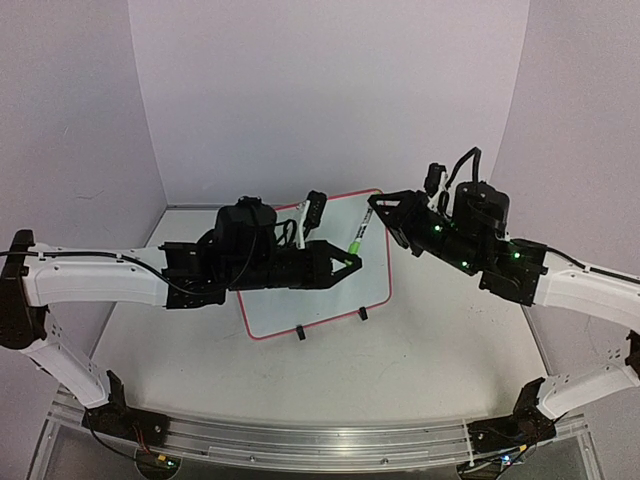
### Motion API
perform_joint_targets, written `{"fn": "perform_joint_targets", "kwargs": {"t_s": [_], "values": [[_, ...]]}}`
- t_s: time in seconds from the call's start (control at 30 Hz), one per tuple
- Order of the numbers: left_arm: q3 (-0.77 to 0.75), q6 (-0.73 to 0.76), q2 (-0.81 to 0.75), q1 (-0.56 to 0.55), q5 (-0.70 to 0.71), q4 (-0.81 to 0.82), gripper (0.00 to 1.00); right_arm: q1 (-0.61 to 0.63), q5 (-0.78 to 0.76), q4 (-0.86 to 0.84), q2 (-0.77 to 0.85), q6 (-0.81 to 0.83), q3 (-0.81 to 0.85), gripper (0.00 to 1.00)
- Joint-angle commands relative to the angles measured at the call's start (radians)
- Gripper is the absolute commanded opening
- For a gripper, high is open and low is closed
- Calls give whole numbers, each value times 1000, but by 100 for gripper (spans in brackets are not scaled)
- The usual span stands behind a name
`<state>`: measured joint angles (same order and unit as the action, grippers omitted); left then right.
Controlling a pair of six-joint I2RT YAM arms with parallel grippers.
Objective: Write a sentence on the whiteboard
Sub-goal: Pass from the right arm to the left, then open the pen cap from the whiteboard marker.
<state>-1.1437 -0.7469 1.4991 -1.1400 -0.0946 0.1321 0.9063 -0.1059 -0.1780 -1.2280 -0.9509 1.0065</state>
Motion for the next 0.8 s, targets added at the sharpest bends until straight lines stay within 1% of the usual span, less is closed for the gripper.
{"fn": "perform_joint_targets", "kwargs": {"t_s": [0.0,0.03,0.1,0.17,0.23,0.27,0.3,0.37,0.47,0.57,0.67,0.77], "values": [[31,77,-94,47,-45,-129,0,7,45,251,75,147,30,80],[41,98,-107,60,-75,-173,0,7,50,314,84,185,47,87],[48,171,-132,75,-138,-245,0,-1,81,438,87,264,97,96],[57,255,-157,87,-224,-310,0,-24,158,540,76,324,147,98],[62,324,-178,95,-322,-365,0,-71,302,594,62,370,174,98],[63,348,-185,98,-354,-394,0,-110,381,597,54,388,175,98],[59,382,-190,99,-394,-428,0,-154,499,598,42,407,175,98],[41,435,-185,100,-456,-488,0,-196,662,597,19,446,181,97],[15,497,-165,100,-537,-562,0,-203,865,596,-30,491,206,97],[-5,536,-138,100,-608,-588,0,-204,1061,576,-87,500,224,97],[-34,563,-100,101,-613,-611,0,-202,1187,549,-133,496,223,93],[-55,577,-68,103,-634,-622,0,-196,1258,531,-158,495,210,93]]}}
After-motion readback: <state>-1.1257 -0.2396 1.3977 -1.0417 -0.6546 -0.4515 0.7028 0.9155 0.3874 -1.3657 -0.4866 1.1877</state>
